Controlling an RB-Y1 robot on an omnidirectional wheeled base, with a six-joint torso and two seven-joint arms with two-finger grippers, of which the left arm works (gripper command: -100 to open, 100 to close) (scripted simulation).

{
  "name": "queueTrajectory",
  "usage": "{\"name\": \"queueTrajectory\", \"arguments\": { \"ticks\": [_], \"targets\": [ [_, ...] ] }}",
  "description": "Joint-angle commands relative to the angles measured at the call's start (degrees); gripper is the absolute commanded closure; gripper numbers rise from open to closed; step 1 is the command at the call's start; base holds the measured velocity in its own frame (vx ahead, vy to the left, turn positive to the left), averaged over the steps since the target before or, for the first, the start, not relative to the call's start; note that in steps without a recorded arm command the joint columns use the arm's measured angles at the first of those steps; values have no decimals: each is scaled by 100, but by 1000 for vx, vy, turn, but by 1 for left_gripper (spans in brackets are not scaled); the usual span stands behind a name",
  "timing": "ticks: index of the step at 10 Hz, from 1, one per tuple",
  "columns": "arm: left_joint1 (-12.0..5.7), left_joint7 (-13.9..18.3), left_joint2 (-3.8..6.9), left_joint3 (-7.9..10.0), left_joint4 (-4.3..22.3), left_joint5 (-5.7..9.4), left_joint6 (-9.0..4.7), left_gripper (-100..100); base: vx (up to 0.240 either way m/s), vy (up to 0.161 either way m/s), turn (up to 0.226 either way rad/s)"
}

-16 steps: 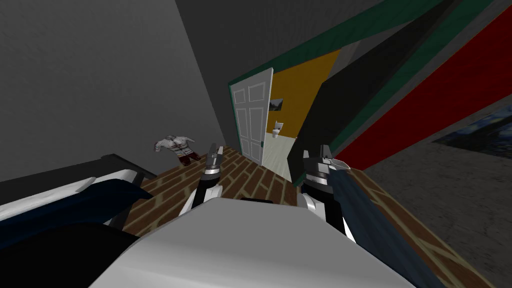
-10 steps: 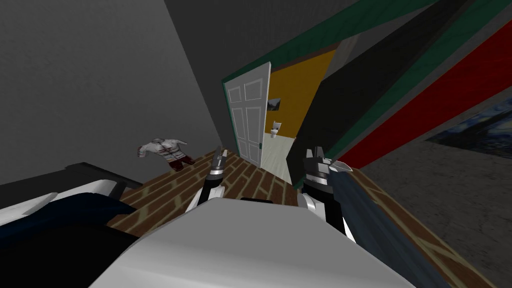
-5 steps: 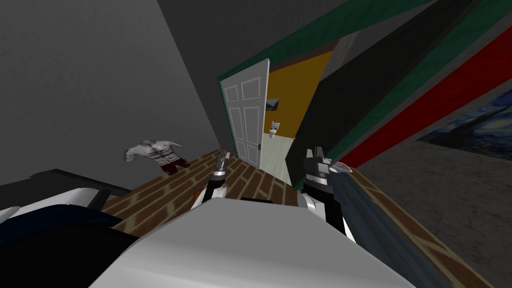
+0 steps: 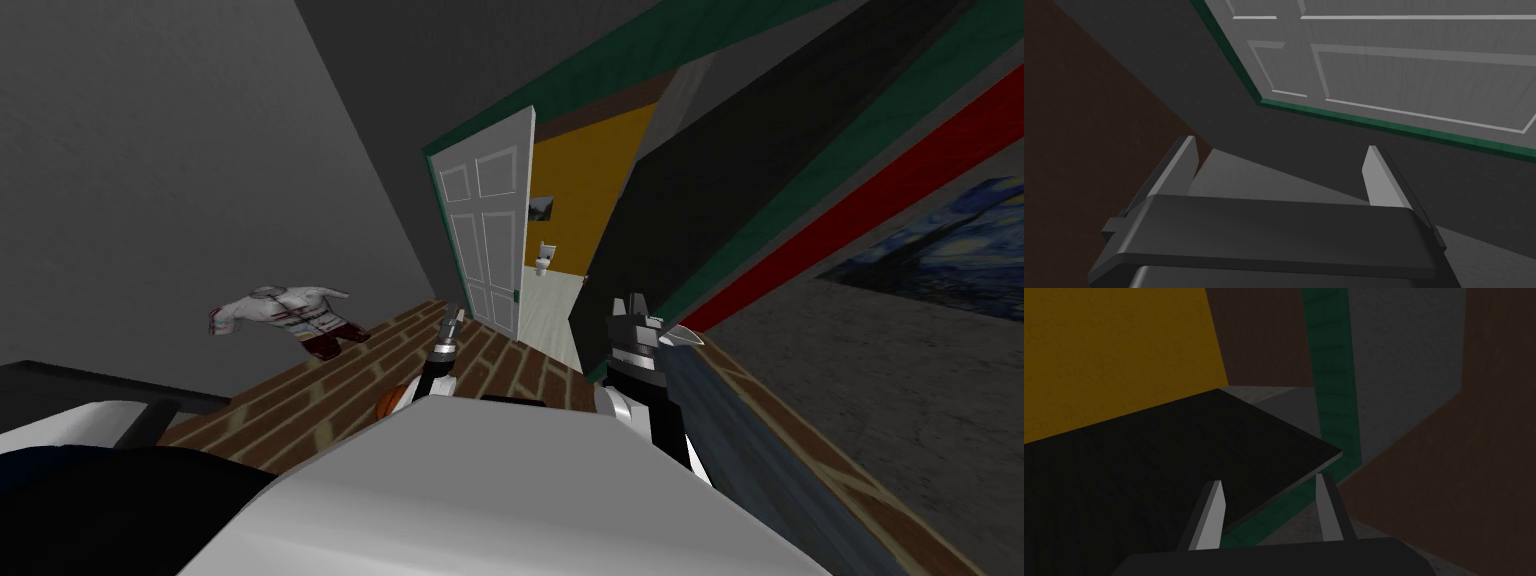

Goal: Push the door open

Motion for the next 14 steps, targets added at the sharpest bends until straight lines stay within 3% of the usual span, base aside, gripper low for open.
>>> {"name": "queueTrajectory", "arguments": {
  "ticks": [1, 14],
  "targets": [
    [-62, 11, 13, -38, 230, 1, -41, -100, 93, -6, -76],
    [-424, 85, 46, -405, 2055, -6, -361, -100, 97, 16, -75]
  ]
}}
